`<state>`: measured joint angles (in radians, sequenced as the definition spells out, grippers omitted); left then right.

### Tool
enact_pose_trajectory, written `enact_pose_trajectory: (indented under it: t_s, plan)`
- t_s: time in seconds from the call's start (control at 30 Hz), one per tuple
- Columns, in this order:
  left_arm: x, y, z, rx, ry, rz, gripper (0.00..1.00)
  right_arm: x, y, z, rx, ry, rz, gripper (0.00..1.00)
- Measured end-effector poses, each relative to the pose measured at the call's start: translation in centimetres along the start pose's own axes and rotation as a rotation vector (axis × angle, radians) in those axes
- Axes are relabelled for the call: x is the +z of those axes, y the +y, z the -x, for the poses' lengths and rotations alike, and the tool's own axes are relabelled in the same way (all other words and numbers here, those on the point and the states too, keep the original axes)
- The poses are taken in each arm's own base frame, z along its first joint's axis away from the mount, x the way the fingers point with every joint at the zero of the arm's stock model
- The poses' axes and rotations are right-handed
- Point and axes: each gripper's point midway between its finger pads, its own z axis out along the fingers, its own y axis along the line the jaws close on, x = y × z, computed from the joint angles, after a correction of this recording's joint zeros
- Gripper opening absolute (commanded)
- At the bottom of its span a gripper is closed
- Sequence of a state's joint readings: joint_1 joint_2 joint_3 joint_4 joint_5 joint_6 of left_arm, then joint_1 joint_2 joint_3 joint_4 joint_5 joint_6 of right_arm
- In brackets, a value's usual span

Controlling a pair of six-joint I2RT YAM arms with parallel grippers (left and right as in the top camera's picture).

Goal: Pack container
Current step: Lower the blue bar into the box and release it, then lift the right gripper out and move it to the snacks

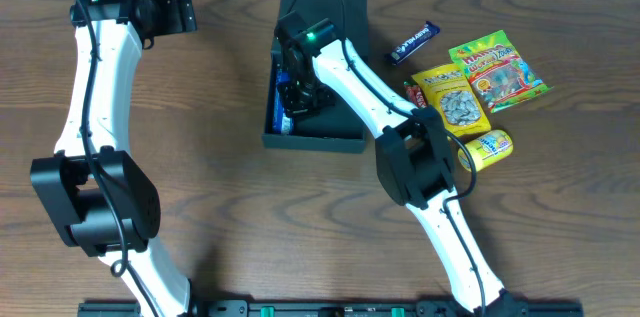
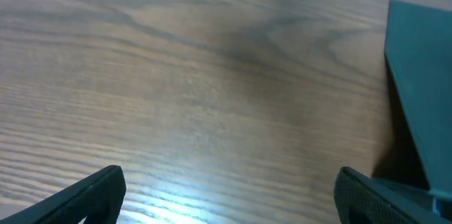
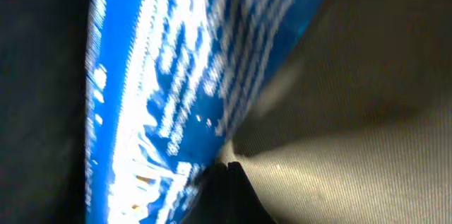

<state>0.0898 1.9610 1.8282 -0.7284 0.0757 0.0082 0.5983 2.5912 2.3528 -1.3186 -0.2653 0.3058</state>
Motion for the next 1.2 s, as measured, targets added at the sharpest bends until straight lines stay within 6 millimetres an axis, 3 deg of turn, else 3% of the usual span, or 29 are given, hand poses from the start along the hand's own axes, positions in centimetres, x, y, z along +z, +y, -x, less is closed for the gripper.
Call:
enact_pose_trajectory:
  t_s: [0.17, 0.23, 0.27, 0.37, 0.43, 0.47, 0.5, 0.57, 0.6, 0.7, 0.8, 1.0, 1.2]
  plan:
    - [0.3, -0.4, -1.1, -0.001, 0.038, -0.026, 0.98, -0.6, -1.3, -0.5, 0.029, 0.026, -0.009, 0.01]
    - [0.9, -0.9, -2.3, -0.004, 0.072, -0.06, 0.86, -1.6, -2.2, 0.0, 0.047, 0.005, -0.011, 0.01]
    - [1.3, -1.4, -3.2, -0.011, 0.096, -0.087, 0.73, -2.4, -2.9, 0.4, 0.056, -0.017, -0.017, 0.01]
    - [2.6, -2.7, -6.6, -0.021, 0.186, -0.167, 0.3, -7.0, -4.9, 2.3, 0.079, -0.149, -0.041, 0.01]
    - [3.2, -3.7, -8.8, -0.033, 0.242, -0.205, 0.06, -11.1, -6.3, 3.4, 0.098, -0.257, -0.06, 0.01]
    - [3.6, -4.4, -9.9, -0.038, 0.267, -0.225, 0.06, -14.5, -7.7, 4.1, 0.117, -0.347, -0.071, 0.01]
    - [3.9, -5.3, -10.8, -0.04, 0.287, -0.244, 0.06, -16.7, -8.9, 4.5, 0.137, -0.399, -0.081, 0.01]
    - [4.3, -7.3, -12.2, -0.037, 0.312, -0.282, 0.06, -19.2, -11.4, 4.5, 0.183, -0.449, -0.093, 0.01]
    - [4.3, -8.4, -12.9, -0.026, 0.326, -0.298, 0.06, -19.6, -12.5, 4.5, 0.206, -0.45, -0.099, 0.01]
    - [4.4, -11.2, -14.3, 0.007, 0.347, -0.328, 0.06, -19.4, -15.8, 4.1, 0.264, -0.425, -0.116, 0.01]
    - [4.3, -14.6, -16.2, 0.029, 0.374, -0.35, 0.06, -17.7, -18.1, 4.0, 0.285, -0.374, -0.129, 0.01]
    - [4.4, -16.1, -18.7, -0.008, 0.425, -0.324, 0.06, -12.8, -18.0, 4.2, 0.238, -0.259, -0.066, 0.01]
    - [4.4, -16.2, -18.8, -0.041, 0.432, -0.315, 0.06, -9.8, -17.3, 3.9, 0.22, -0.184, 0.011, 0.01]
